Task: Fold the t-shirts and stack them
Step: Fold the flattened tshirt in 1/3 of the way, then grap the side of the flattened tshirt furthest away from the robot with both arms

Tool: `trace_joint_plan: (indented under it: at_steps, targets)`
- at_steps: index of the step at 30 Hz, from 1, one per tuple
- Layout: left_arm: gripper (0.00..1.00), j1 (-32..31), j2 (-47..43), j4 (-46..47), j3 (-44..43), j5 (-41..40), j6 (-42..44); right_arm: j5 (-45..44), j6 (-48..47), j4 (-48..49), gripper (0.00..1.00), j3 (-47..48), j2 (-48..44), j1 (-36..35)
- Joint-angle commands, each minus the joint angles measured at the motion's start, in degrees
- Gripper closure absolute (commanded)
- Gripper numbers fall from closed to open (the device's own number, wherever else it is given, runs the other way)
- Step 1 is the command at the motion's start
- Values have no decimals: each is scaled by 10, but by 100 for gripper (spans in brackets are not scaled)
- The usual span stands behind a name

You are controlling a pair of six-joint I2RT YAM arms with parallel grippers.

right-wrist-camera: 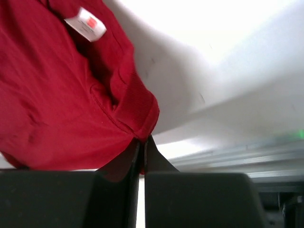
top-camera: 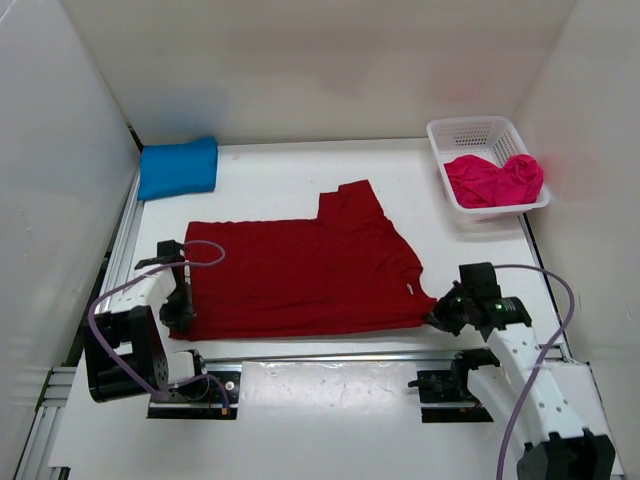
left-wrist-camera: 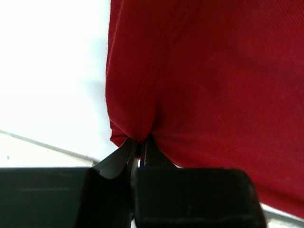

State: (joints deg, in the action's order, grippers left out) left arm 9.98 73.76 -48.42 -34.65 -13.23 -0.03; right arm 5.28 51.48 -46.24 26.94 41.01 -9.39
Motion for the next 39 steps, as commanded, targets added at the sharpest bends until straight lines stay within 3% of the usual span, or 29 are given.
trace_joint_plan:
  at_steps: [1, 3, 4, 6, 7, 9, 10, 11, 15, 16, 17, 20, 21, 23, 24, 26, 28, 31, 39]
  targets:
    - [90, 9, -25, -51, 9, -52, 0, -62, 76, -112, 100, 7, -43, 3]
    - [89, 9, -30, -66, 15, -52, 0, -76, 93, -141, 100, 7, -69, 3]
    - [83, 9, -30, -73, 15, -52, 0, -82, 93, -141, 87, 7, -77, 3]
    - [57, 9, -36, -73, 22, -52, 0, -82, 93, -148, 60, 7, -84, 3]
    - [37, 9, -36, -73, 27, -61, 0, -82, 86, -155, 56, 7, -84, 3]
    - [20, 9, -41, -54, 27, -91, 0, -82, 75, -161, 45, 34, -78, 3]
    - [7, 14, -41, -47, 27, -100, 0, -89, 70, -161, 44, 50, -71, 3]
    - [1, 23, -41, -34, 8, -107, 0, -89, 57, -146, 42, 85, -60, 3]
    - [0, 45, -2, -21, -108, -77, 0, -95, -61, -39, 39, 232, 100, -13]
    - [0, 54, 13, -21, -138, -37, 0, -95, -114, -32, 35, 278, 212, -40]
    - [0, 54, 49, -15, -197, -11, 0, -95, -145, -32, 33, 389, 272, -54]
    - [0, 60, 113, 3, -275, 61, 0, -79, -232, -67, 28, 594, 514, -81]
    - [0, 60, 158, 10, -322, 75, 0, -79, -241, -77, 28, 728, 568, -81]
    - [0, 60, 204, 30, -364, 107, 0, -65, -247, -97, 26, 856, 719, -76]
    - [0, 60, 253, 30, -409, 118, 0, -55, -241, -104, 26, 984, 815, -71]
    - [0, 60, 298, 35, -449, 147, 0, -61, -214, -110, 26, 1087, 898, -64]
    - [0, 60, 355, 48, -496, 154, 0, -68, -187, -72, 26, 1117, 966, -59]
    - [0, 50, 415, 65, -551, 154, 0, -76, -134, 62, 26, 1054, 988, -59]
    - [0, 39, 508, 65, -628, 168, 0, -151, -71, 70, 28, 1095, 1080, -92]
